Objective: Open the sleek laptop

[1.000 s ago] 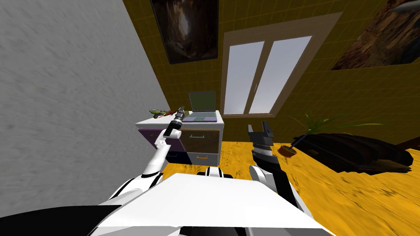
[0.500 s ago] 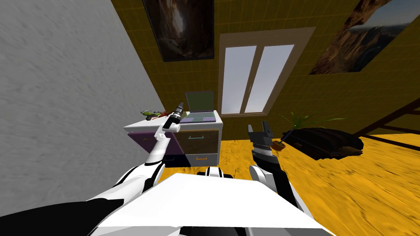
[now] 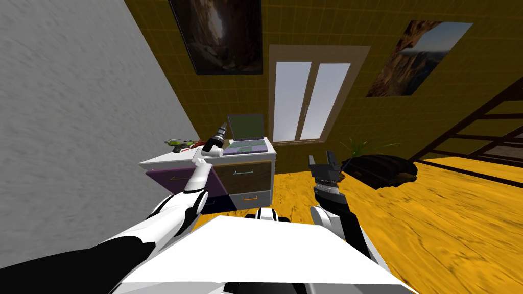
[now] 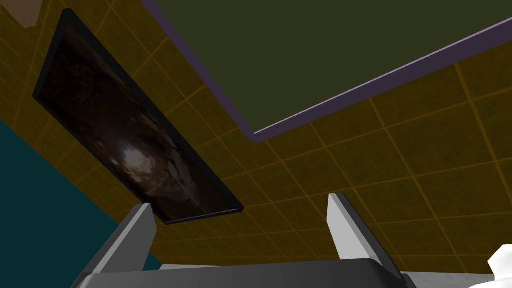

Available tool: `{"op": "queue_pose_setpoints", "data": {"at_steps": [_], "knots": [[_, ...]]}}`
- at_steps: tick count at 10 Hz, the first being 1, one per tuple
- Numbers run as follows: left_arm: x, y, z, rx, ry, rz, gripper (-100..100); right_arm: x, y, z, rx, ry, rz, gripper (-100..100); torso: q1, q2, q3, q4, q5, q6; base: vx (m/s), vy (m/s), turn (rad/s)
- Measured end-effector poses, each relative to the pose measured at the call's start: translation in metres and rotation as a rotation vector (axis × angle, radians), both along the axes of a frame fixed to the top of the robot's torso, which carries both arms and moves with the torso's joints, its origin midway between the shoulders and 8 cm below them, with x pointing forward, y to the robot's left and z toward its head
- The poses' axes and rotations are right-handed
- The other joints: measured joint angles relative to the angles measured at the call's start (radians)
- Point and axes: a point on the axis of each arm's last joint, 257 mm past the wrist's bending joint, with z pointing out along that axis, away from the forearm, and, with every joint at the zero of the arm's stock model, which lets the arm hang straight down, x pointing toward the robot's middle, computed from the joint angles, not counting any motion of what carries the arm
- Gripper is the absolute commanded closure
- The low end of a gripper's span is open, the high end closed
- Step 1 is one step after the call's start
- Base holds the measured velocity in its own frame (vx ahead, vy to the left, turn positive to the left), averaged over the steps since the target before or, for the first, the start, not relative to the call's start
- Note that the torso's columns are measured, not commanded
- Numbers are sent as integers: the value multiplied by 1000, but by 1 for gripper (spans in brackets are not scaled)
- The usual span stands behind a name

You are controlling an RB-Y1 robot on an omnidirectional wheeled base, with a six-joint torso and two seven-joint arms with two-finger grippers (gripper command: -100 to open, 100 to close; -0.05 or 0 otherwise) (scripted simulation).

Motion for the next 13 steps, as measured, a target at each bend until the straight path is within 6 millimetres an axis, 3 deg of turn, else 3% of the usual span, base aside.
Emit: {"op": "queue_pose_setpoints", "data": {"at_steps": [6, 13], "knots": [[21, 40, 35, -5, 67, 100, -100, 0, 0, 0, 0, 0, 0, 0, 1, 0, 0, 0, 0, 1, -8, 37, -107], [30, 85, 72, -38, 162, 212, -100, 0, 0, 0, 0, 0, 0, 0, -1, 0, 0, 0, 0, 1, -10, 46, -133]]}}
